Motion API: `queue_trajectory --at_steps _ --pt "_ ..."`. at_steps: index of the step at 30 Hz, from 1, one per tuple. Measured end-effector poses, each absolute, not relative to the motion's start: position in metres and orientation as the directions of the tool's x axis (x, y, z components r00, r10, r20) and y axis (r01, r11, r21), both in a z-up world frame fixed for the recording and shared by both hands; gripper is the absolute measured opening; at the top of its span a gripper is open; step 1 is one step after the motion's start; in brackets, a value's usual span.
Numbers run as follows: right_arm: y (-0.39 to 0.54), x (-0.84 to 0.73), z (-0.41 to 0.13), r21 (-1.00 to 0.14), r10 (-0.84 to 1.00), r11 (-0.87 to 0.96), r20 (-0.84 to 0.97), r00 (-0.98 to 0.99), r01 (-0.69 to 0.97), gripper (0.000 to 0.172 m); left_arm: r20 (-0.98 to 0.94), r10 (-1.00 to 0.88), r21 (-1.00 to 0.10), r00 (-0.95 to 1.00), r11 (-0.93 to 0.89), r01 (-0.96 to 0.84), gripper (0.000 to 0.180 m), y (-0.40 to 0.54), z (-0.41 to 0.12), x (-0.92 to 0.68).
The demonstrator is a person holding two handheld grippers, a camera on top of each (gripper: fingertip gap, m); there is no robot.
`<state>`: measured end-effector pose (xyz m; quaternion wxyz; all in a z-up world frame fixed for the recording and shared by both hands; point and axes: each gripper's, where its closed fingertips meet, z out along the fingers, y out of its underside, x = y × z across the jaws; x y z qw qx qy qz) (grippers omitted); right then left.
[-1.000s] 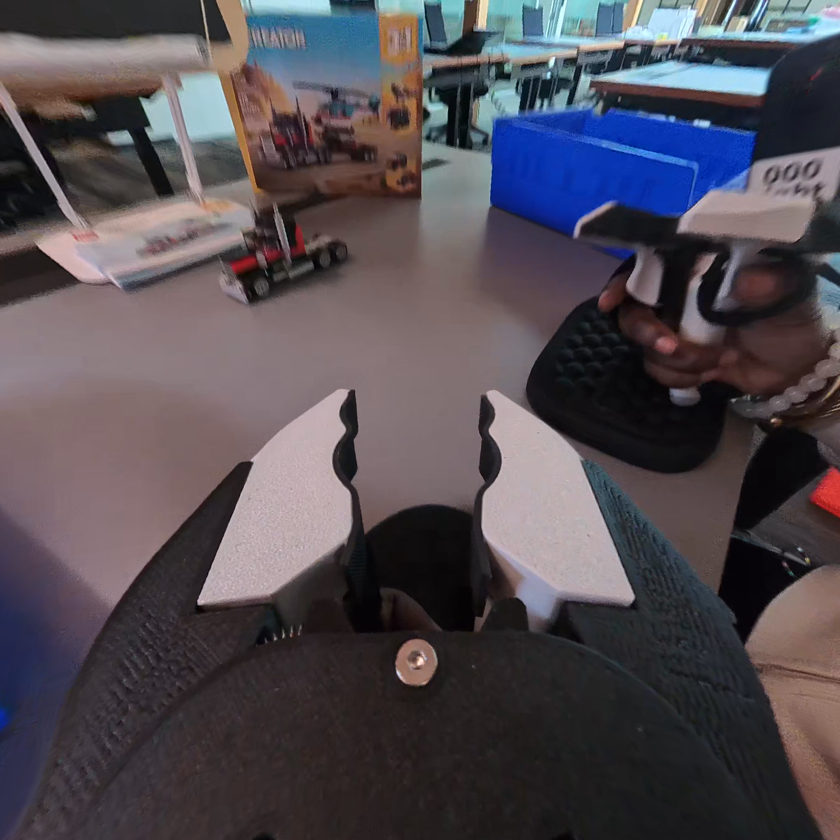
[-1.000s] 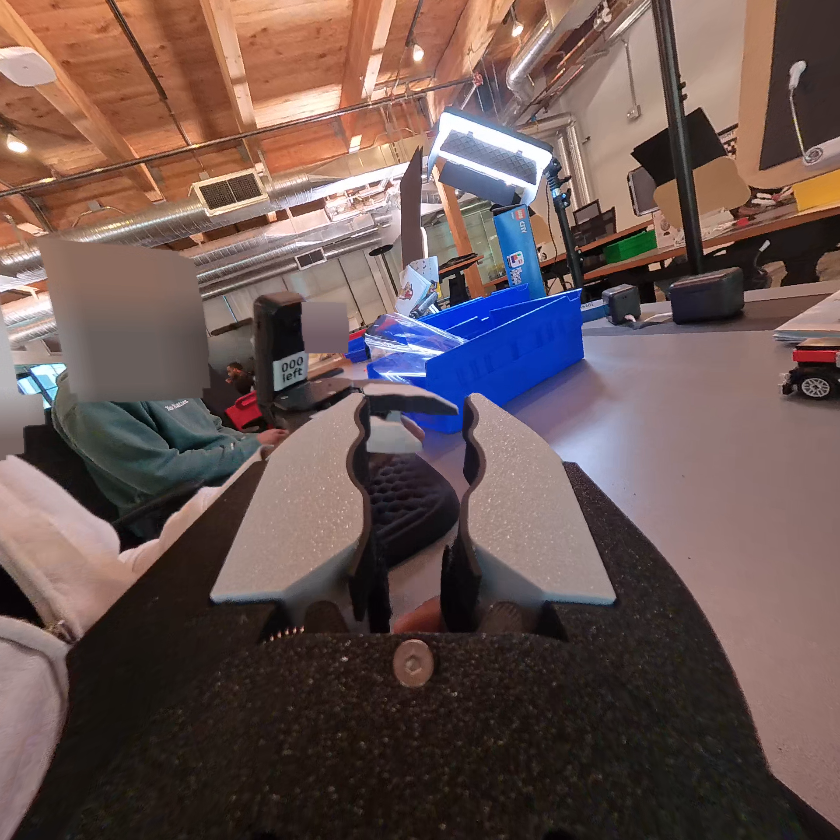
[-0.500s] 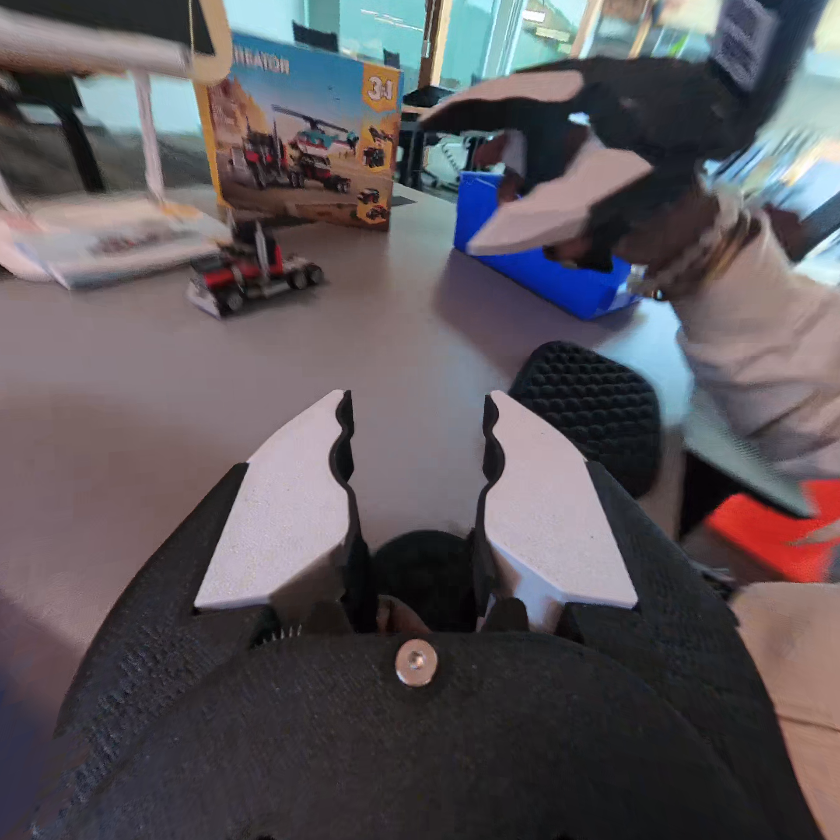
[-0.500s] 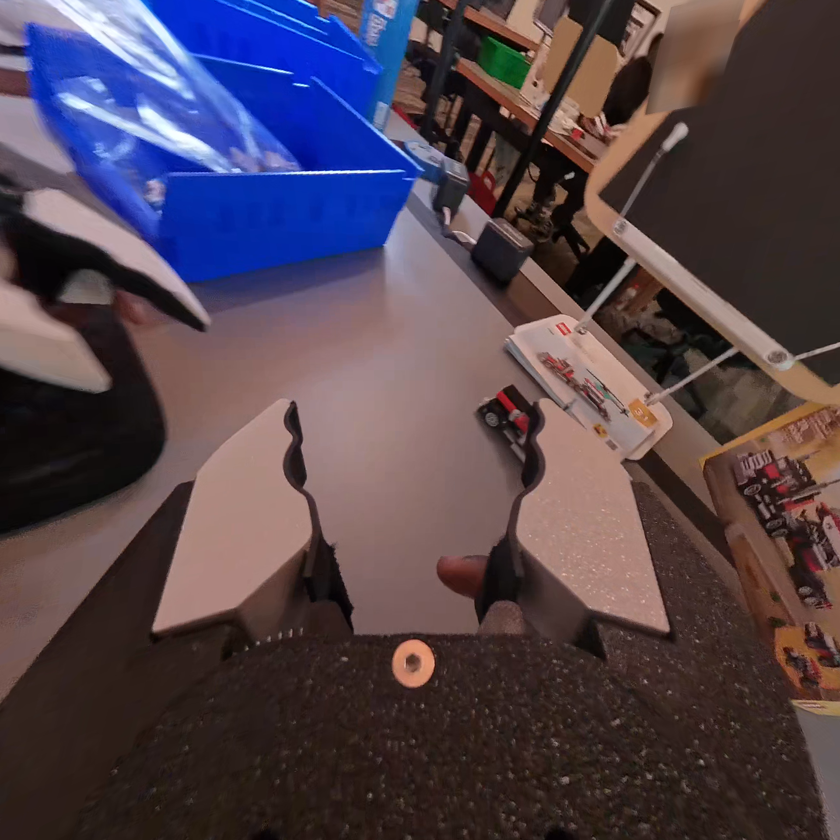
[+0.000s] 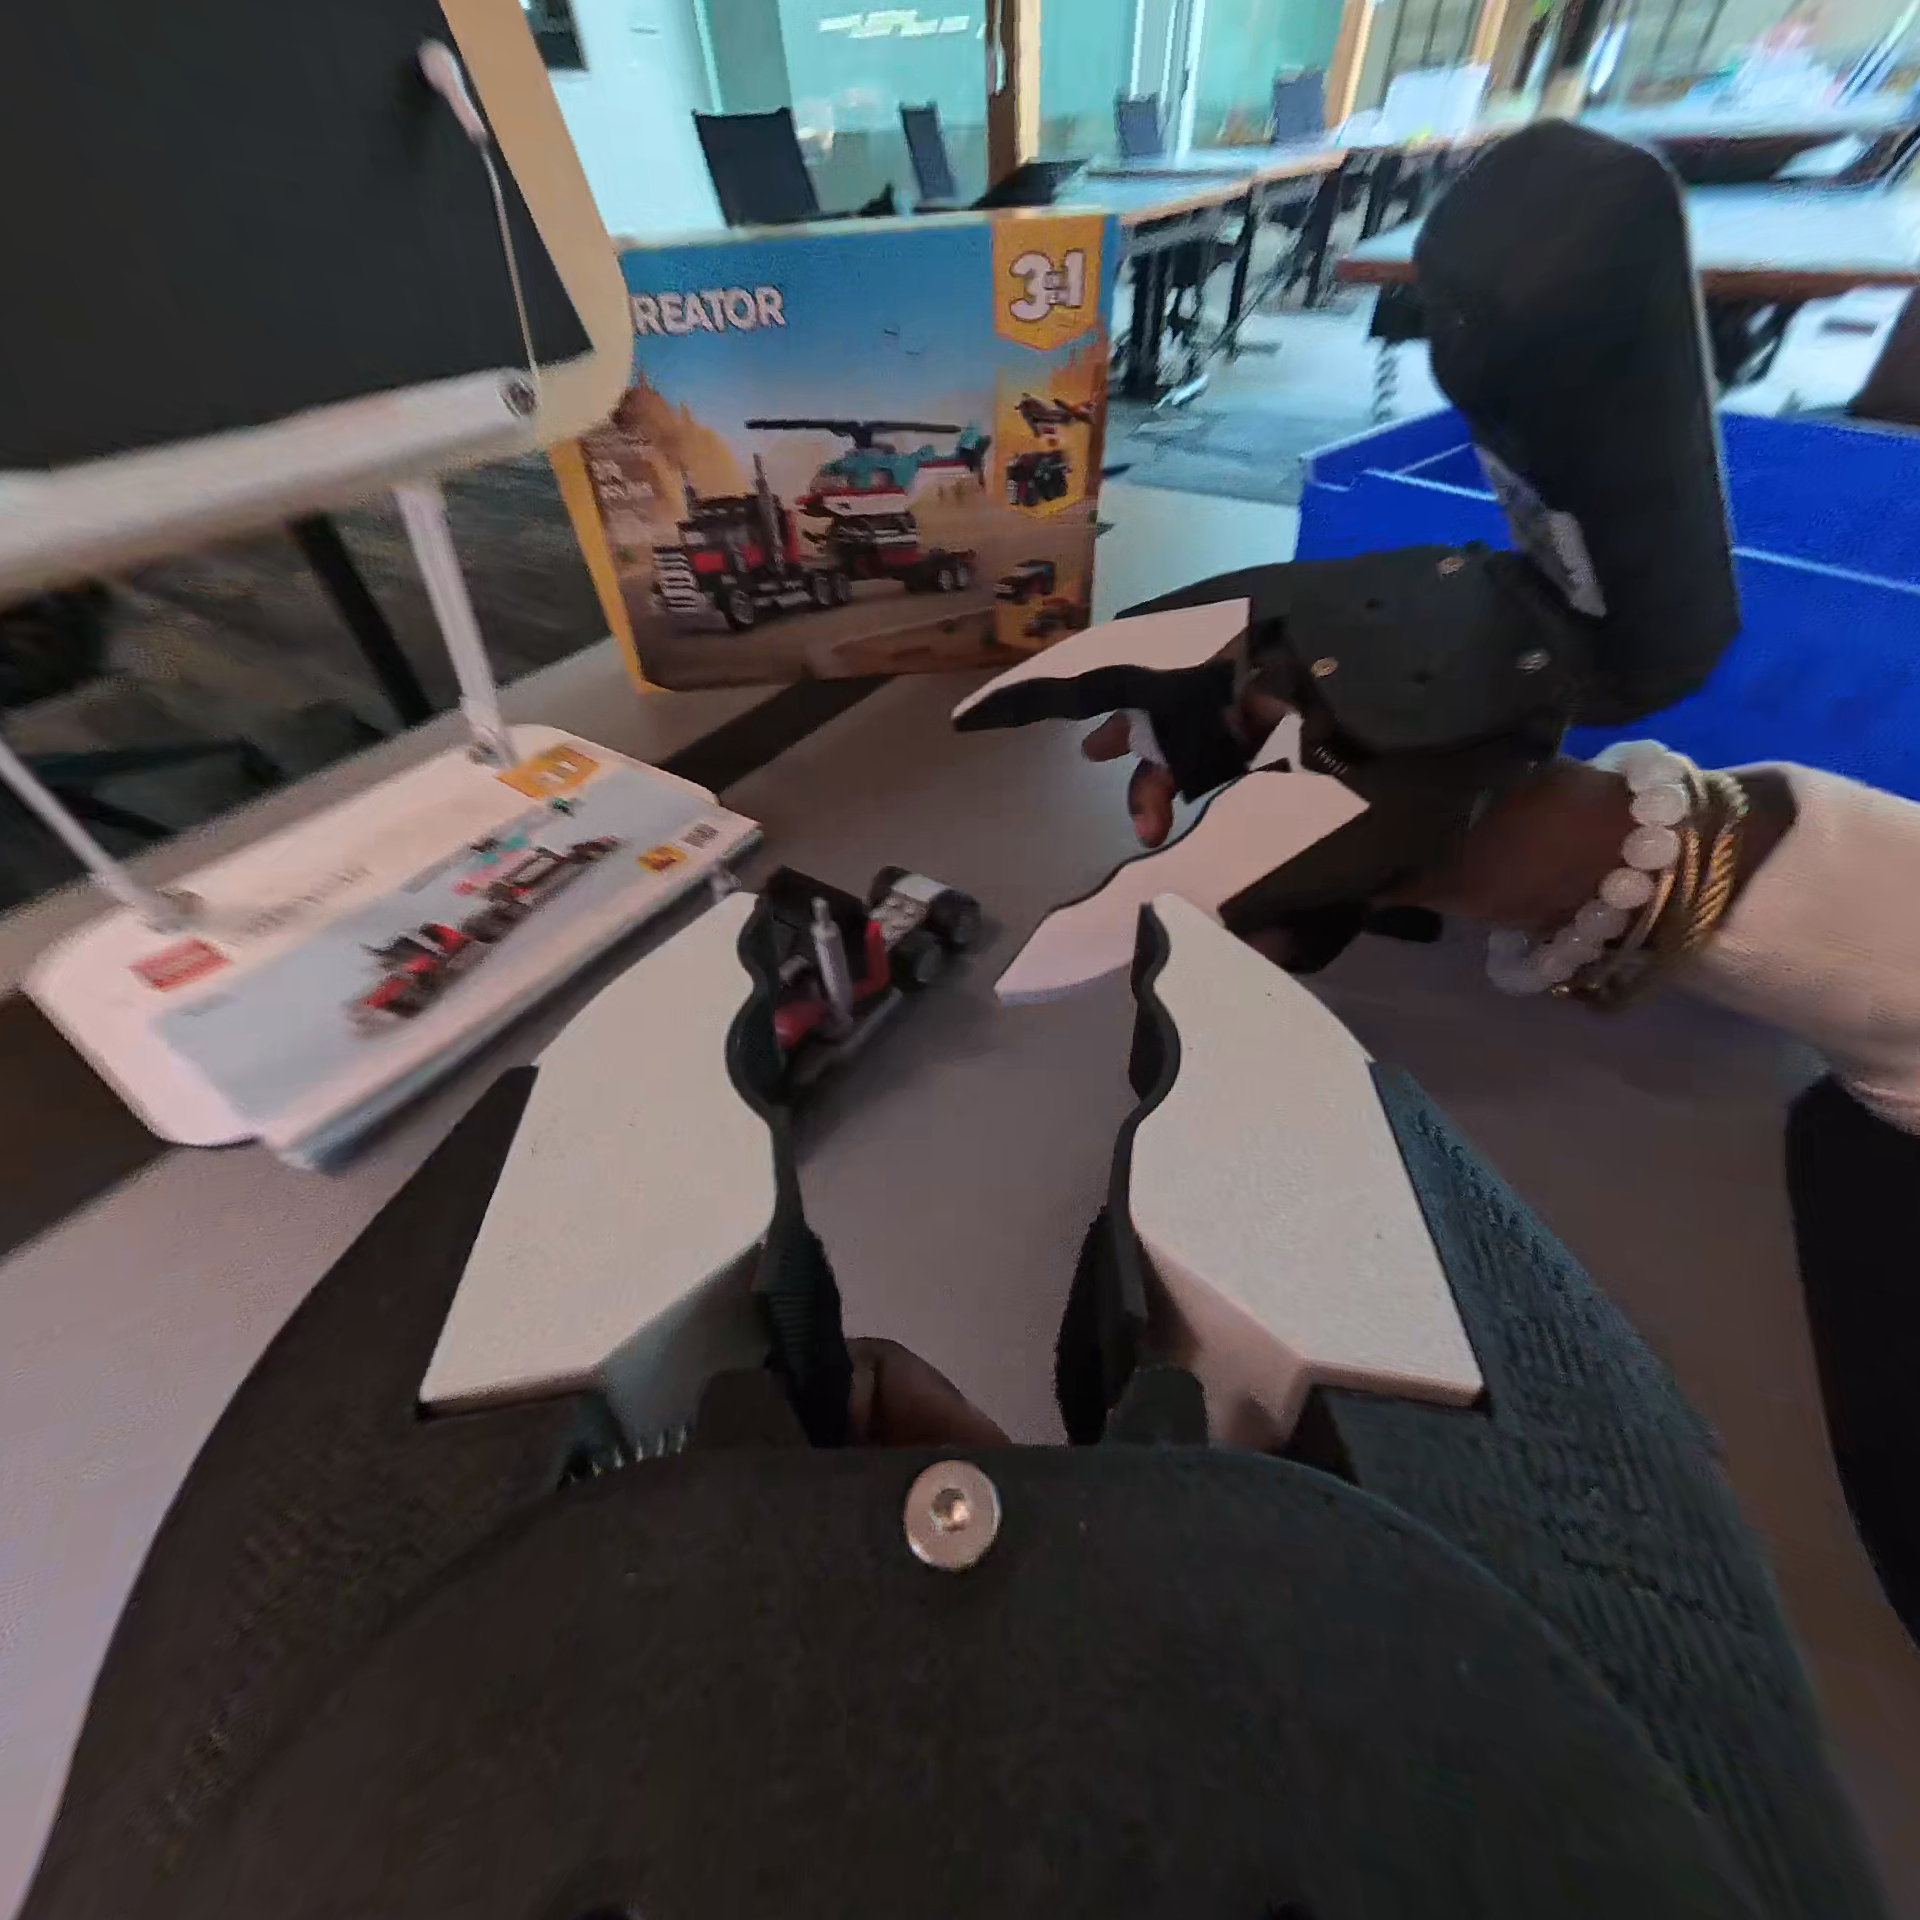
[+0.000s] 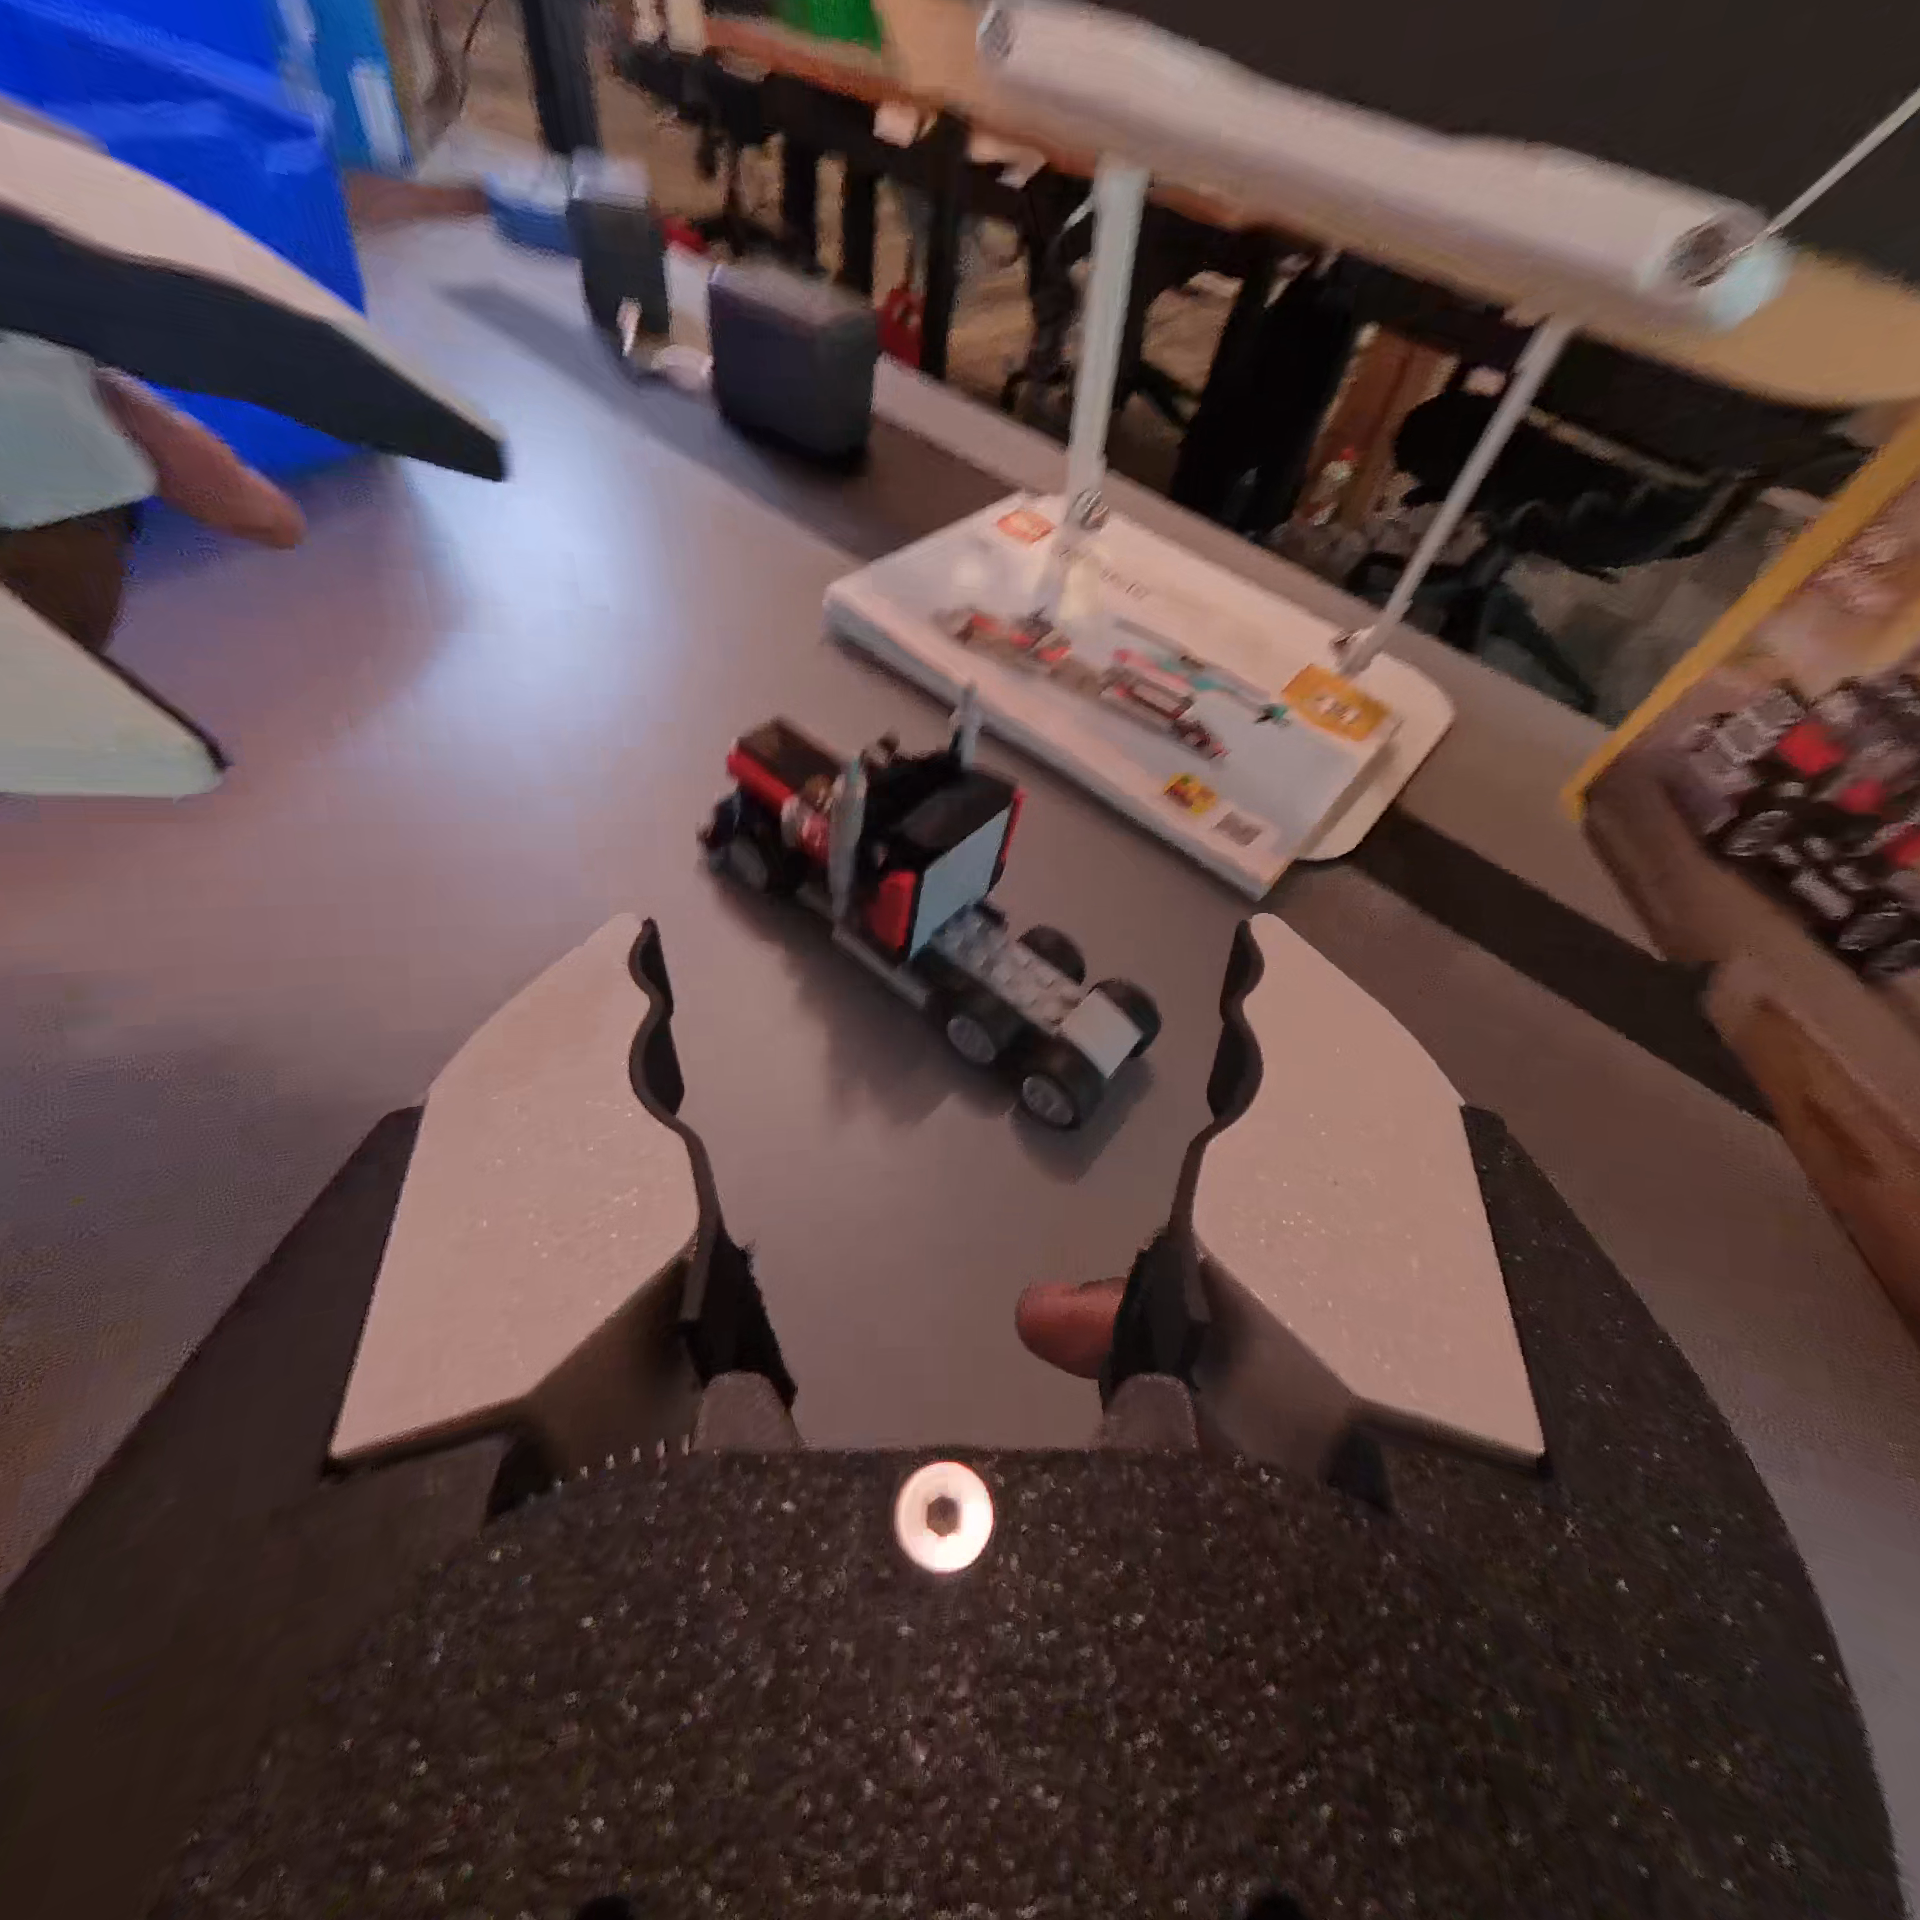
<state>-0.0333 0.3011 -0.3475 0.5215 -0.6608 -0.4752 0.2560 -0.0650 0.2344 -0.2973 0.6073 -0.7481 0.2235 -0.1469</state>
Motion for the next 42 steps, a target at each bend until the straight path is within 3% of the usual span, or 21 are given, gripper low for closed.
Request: queue_trajectory --at_steps 2,5,7,12,16,22,23,27,42 --pt "0.295 -0.033 -0.365 -0.903 0.918 0.04 0.202 0.342 0.427 0.098 -0.033 -0.554 -0.969 0.832 -0.186 -0.163 0.066 0.231 -0.321 -0.06" --pt "0.292 -0.038 -0.378 -0.891 0.94 0.031 0.18 0.289 0.453 0.093 -0.149 -0.544 -0.932 0.826 -0.202 -0.301 0.066 0.233 -0.341 -0.067" --pt "0.292 -0.04 -0.383 -0.876 0.944 0.019 0.174 0.279 0.482 0.093 -0.113 -0.57 -0.938 0.814 -0.21 -0.277 0.065 0.231 -0.342 -0.06" --pt "0.297 -0.047 -0.383 -0.866 0.941 0.084 0.231 0.246 0.493 0.102 -0.157 -0.576 -0.912 0.802 -0.227 -0.341 0.065 0.231 -0.357 -0.056" --pt "0.301 -0.052 -0.394 -0.846 0.974 -0.016 0.107 0.2 0.532 0.106 -0.178 -0.574 -0.893 0.799 -0.248 -0.377 0.065 0.232 -0.371 -0.059" --pt "0.303 -0.051 -0.407 -0.775 0.953 0.077 0.243 0.183 0.627 0.082 -0.172 -0.554 -0.903 0.815 -0.241 -0.355 0.063 0.235 -0.369 -0.064" --pt "0.299 -0.051 -0.407 -0.773 0.952 0.113 0.263 0.153 0.624 0.068 -0.17 -0.55 -0.907 0.818 -0.237 -0.347 0.063 0.235 -0.368 -0.065" --pt "0.287 -0.046 -0.405 -0.748 0.924 0.245 0.373 0.085 0.617 0.047 -0.175 -0.537 -0.911 0.825 -0.229 -0.342 0.062 0.237 -0.366 -0.069" --pt "0.285 -0.044 -0.405 -0.744 0.919 0.258 0.386 0.081 0.617 0.045 -0.193 -0.524 -0.909 0.829 -0.223 -0.353 0.061 0.238 -0.365 -0.073"
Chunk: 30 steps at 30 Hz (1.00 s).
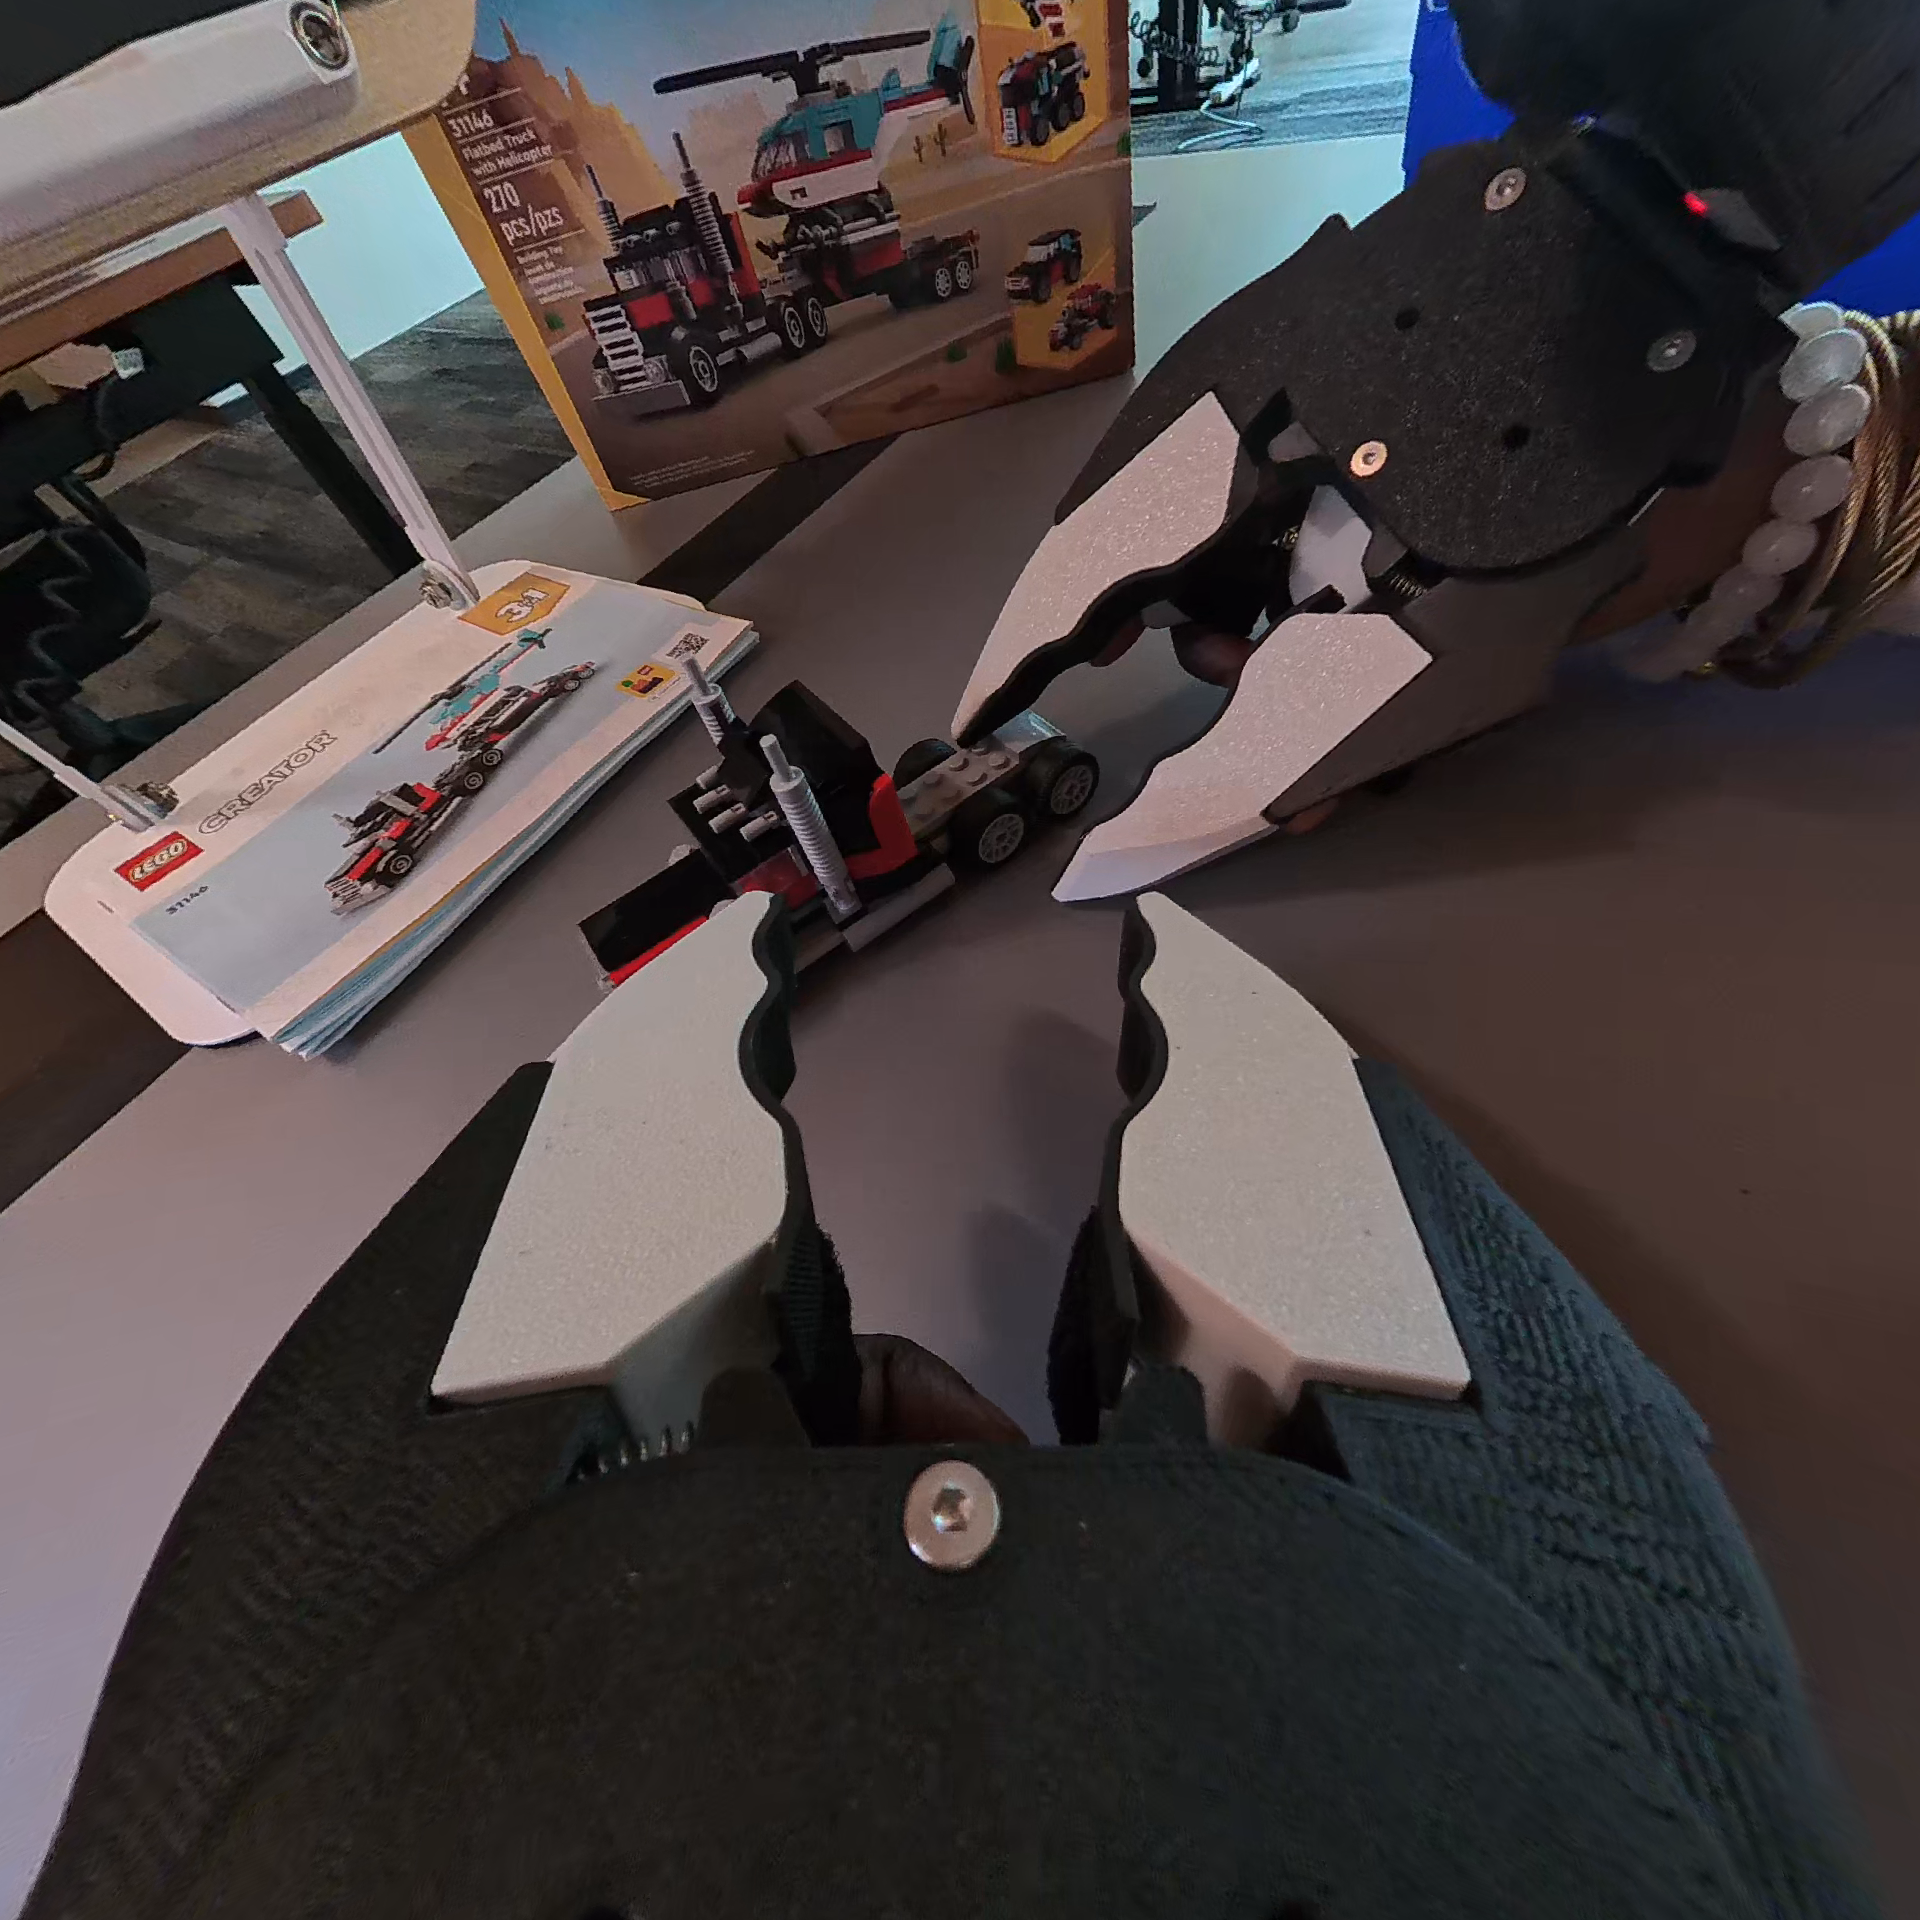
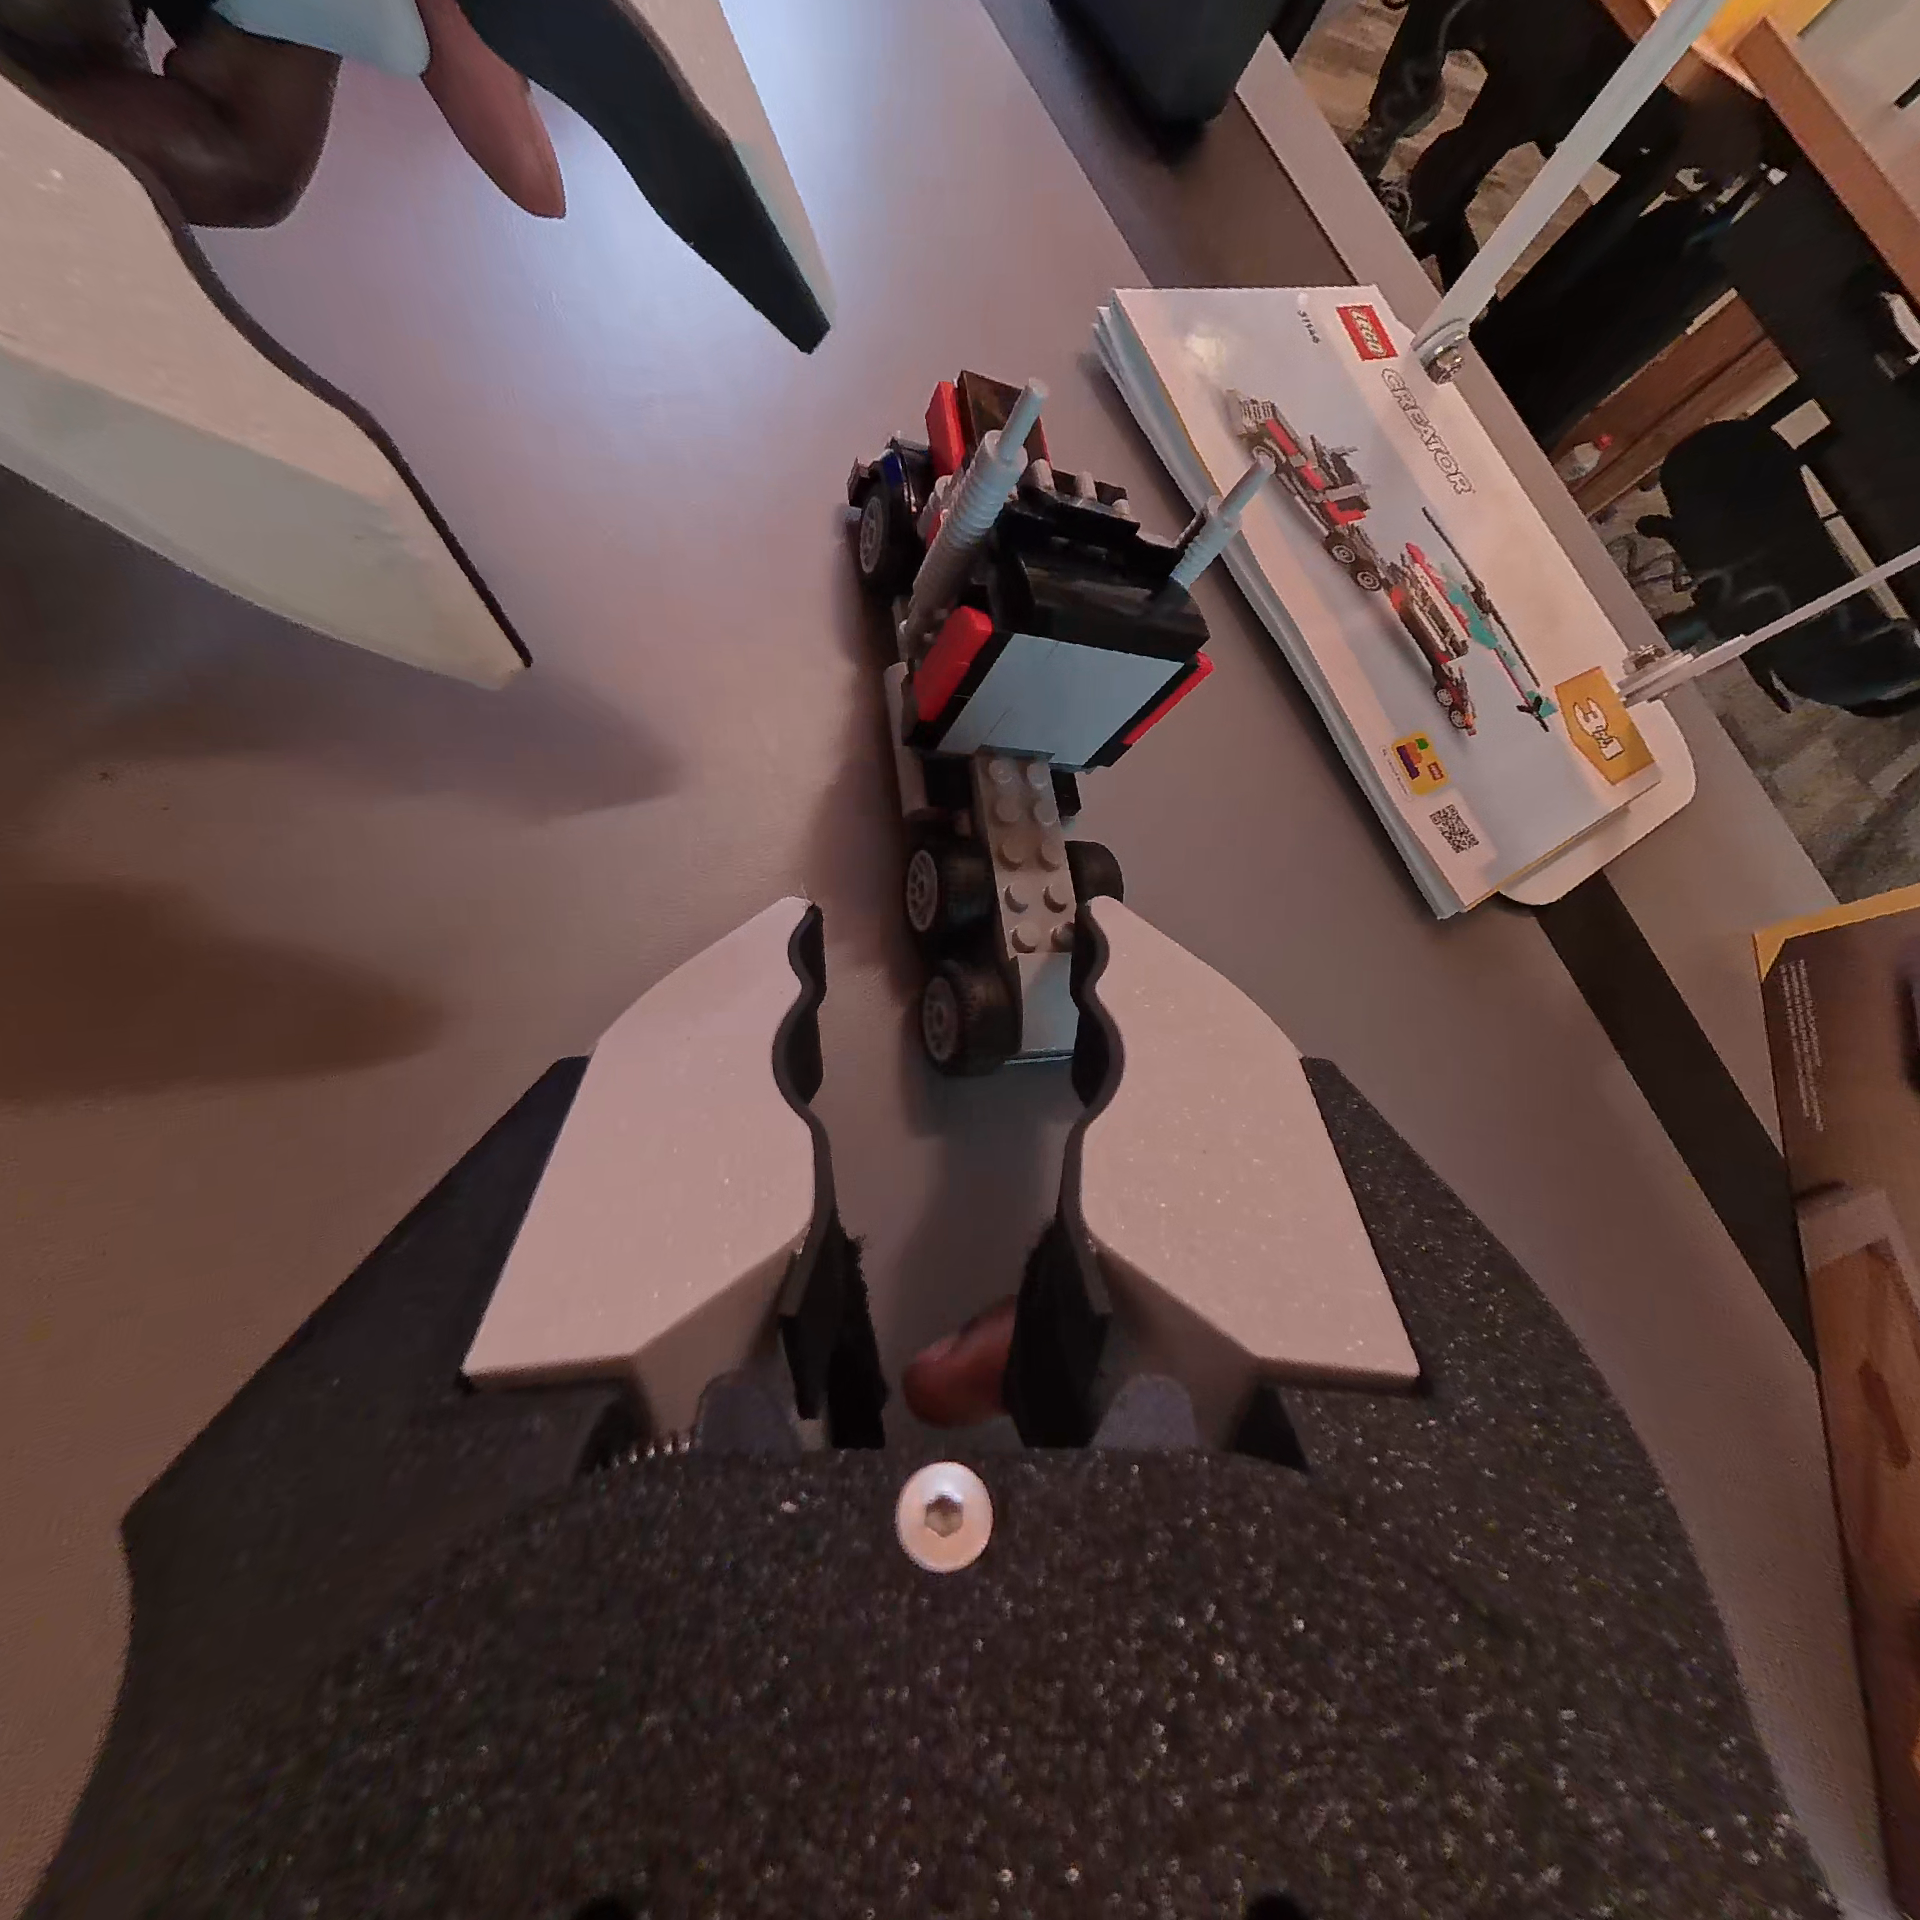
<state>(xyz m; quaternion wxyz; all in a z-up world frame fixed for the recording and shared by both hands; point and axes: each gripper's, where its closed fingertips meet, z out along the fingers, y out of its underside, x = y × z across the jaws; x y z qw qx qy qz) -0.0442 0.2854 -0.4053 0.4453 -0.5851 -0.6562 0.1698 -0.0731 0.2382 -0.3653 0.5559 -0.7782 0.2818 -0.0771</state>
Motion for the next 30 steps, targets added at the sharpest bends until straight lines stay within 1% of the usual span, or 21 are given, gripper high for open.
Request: queue_trajectory --at_steps 13,17,21,23,25,26,30 --pt "0.286 -0.043 -0.405 -0.743 0.918 0.259 0.388 0.082 0.617 0.044 -0.187 -0.52 -0.91 0.834 -0.229 -0.346 0.061 0.239 -0.366 -0.076" --pt "0.287 -0.043 -0.404 -0.751 0.92 0.253 0.381 0.087 0.61 0.041 -0.188 -0.518 -0.911 0.834 -0.226 -0.345 0.061 0.239 -0.365 -0.076" --pt "0.284 -0.041 -0.4 -0.786 0.946 0.206 0.311 0.085 0.583 0.03 -0.184 -0.514 -0.916 0.838 -0.219 -0.336 0.061 0.239 -0.363 -0.078" --pt "0.272 -0.041 -0.398 -0.812 0.971 0.186 0.237 0.02 0.552 0.021 -0.183 -0.504 -0.922 0.844 -0.21 -0.325 0.061 0.24 -0.359 -0.082" --pt "0.26 -0.04 -0.395 -0.831 0.986 0.159 0.164 -0.038 0.533 0.021 -0.172 -0.485 -0.931 0.858 -0.206 -0.303 0.062 0.241 -0.355 -0.088" --pt "0.263 -0.039 -0.392 -0.838 0.986 0.152 0.167 -0.018 0.523 0.024 -0.162 -0.476 -0.935 0.864 -0.207 -0.289 0.062 0.242 -0.354 -0.091" --pt "0.287 -0.032 -0.378 -0.871 0.974 0.127 0.201 0.107 0.475 0.056 -0.136 -0.459 -0.936 0.878 -0.229 -0.265 0.062 0.243 -0.356 -0.1"
